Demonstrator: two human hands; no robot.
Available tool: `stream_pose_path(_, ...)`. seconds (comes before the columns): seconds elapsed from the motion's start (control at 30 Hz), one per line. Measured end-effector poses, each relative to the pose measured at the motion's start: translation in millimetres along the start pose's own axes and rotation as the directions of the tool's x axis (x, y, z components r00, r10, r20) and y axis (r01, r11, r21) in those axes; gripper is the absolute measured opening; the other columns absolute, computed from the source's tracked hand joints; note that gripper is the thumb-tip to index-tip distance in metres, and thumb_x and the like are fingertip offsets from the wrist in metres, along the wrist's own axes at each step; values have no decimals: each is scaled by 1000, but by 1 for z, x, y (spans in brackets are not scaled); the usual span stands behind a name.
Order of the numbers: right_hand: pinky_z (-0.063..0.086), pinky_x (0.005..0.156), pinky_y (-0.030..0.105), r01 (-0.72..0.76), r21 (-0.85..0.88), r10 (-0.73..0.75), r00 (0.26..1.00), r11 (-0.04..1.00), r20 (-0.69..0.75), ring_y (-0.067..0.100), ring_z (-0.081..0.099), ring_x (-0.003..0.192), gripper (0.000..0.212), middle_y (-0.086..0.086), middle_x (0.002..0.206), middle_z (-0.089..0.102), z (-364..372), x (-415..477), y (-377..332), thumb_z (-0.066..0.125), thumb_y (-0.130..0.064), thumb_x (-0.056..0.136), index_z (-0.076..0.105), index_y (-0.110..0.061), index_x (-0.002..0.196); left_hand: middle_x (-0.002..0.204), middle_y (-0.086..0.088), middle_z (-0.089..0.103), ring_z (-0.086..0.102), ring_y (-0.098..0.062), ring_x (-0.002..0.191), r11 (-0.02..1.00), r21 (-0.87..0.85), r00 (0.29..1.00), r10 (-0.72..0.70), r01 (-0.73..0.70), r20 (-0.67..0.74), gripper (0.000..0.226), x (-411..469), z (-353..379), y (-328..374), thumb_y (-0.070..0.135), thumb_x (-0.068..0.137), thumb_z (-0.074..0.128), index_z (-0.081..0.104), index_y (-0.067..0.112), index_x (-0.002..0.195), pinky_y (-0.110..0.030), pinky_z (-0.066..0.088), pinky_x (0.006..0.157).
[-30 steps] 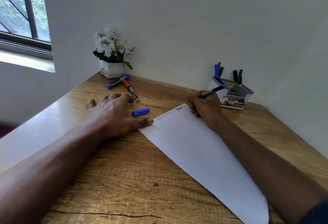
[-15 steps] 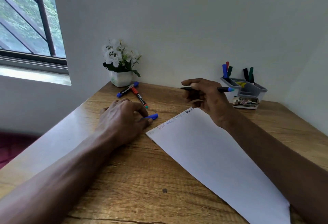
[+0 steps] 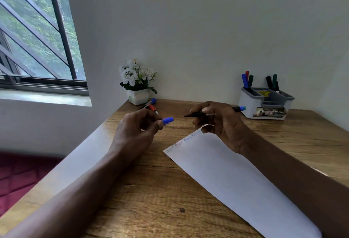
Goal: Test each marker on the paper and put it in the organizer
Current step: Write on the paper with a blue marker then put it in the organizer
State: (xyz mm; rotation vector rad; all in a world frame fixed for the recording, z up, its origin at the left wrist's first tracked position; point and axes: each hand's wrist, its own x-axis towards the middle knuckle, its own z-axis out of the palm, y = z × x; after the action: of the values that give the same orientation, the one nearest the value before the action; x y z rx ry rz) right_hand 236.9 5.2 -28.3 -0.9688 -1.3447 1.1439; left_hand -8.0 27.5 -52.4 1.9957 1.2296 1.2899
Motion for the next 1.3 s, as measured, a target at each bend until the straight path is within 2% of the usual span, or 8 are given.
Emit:
stream_pose_path(0.2,55,64,26,-16,-25,15,999,1000,-34,21,72,78,21,13,86,76,6,-5,-2,47,-10,101,68,-9,97,86,9,78,74,-10,89,995,-89,998,52,-51,20,3,-4,-1,6,23,93,74,75,24,95,-50,57,90)
stream_pose_path(0.47,54,66,27,-23,-64,21,1000,998,-23,22,74,85,17,12,90,79,9,-9,0,54,-12,100,69,-14,92,87,6,78,73,-11,89,987,-120,993,110,-103,48,4,-6,-1,11,21,94,72,74,18,96,-46,57,88)
stream_pose_path(0.57,53,67,27,-25,-53,24,1000,998,-20,22,74,88,10,14,92,79,10,-10,1,62,-20,92,71,-15,92,88,5,78,73,-12,88,983,-154,994,108,-101,34,5,-5,0,11,21,94,72,74,17,97,-47,57,87)
stream_pose_path(0.73,53,69,30,-21,16,22,998,1000,-54,22,74,85,21,14,89,78,11,-9,2,62,-27,81,73,-13,92,88,2,78,74,-14,88,974,-210,997,82,-81,-4,11,-3,0,8,24,93,73,74,15,99,-54,57,88)
stream_pose_path(0.87,54,66,27,-44,39,45,999,998,-20,21,74,84,21,13,88,78,15,-11,2,67,-28,80,75,-13,92,90,-1,78,73,-15,88,965,-257,996,63,-44,66,13,-4,0,10,20,92,72,73,12,102,-49,58,88)
stream_pose_path(0.97,55,65,26,-62,75,62,998,995,1,19,75,81,19,11,86,78,17,-13,1,77,-28,83,75,-12,93,92,-3,79,74,-15,89,948,-317,994,41,-6,104,15,-4,0,11,18,92,72,73,10,105,-39,59,86)
stream_pose_path(1.1,56,63,24,-51,126,50,999,991,12,18,72,70,17,9,78,76,20,-15,-3,72,-28,77,75,-14,84,92,-6,79,70,-13,83,907,-417,986,5,65,166,26,-4,-1,14,25,85,74,73,10,106,-23,54,75)
stream_pose_path(1.3,51,57,24,-49,91,49,999,995,6,14,58,54,22,5,62,64,30,-18,2,73,-28,80,69,-8,86,89,-11,77,67,-19,75,902,-422,963,26,93,268,25,-9,4,14,23,85,76,75,9,105,-30,54,69)
